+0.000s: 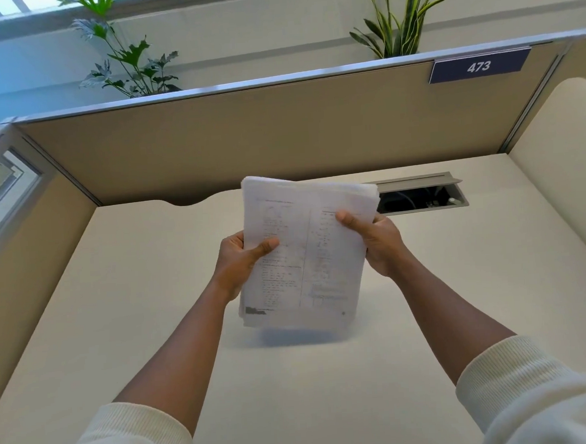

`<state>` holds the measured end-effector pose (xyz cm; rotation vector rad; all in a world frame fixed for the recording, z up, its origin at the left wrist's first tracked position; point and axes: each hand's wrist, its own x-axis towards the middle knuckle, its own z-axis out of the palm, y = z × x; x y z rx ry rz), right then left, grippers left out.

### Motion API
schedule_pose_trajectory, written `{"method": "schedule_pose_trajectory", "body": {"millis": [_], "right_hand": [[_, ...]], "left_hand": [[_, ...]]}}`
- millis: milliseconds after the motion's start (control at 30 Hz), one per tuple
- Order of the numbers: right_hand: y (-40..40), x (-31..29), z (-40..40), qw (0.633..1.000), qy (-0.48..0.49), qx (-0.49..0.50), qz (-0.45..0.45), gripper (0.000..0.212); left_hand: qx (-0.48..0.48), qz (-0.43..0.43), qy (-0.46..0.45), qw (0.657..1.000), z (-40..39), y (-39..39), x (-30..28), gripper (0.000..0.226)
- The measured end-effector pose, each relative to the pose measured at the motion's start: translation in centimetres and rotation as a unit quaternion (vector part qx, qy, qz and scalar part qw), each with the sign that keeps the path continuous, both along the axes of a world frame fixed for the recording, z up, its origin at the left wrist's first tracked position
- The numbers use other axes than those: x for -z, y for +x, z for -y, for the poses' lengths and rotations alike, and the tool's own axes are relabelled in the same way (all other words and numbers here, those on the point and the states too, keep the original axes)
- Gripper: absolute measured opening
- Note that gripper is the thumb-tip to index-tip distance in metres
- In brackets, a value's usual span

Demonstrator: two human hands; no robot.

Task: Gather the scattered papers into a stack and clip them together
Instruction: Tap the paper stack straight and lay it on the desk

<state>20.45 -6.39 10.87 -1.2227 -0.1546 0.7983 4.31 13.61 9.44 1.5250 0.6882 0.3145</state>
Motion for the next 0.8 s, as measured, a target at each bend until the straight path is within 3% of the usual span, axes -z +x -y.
{"method": "schedule_pose_trajectory", "body": {"millis": [133,267,467,567,800], "right_hand": [[-0.9,2.5,0.5,0.993,-0.076,-0.064,0.065,0.039],[-1.9,3.3,-0.5,0.987,-0.12,-0.004,0.107,0.03],[-3.2,2.5,-1.5,0.971,-0.107,0.067,0.202,0.03],[-3.0,2.9,-1.0,0.971,-0.101,0.065,0.208,0.037],[-2.0,3.5,0.2,0.972,-0.12,0.001,0.203,0.026]], "left_hand": [[-0.047,0.027,-0.02,0.998,0.6,0.2,0.3,0.022],[-0.062,0.038,-0.026,0.997,1.3,0.6,0.6,0.017],[-0.067,0.06,-0.019,0.996,1.8,0.7,1.0,0.031],[-0.083,0.051,-0.021,0.995,1.7,0.6,1.3,0.036],[-0.065,0.054,-0.02,0.996,0.6,0.4,1.0,0.024]]}}
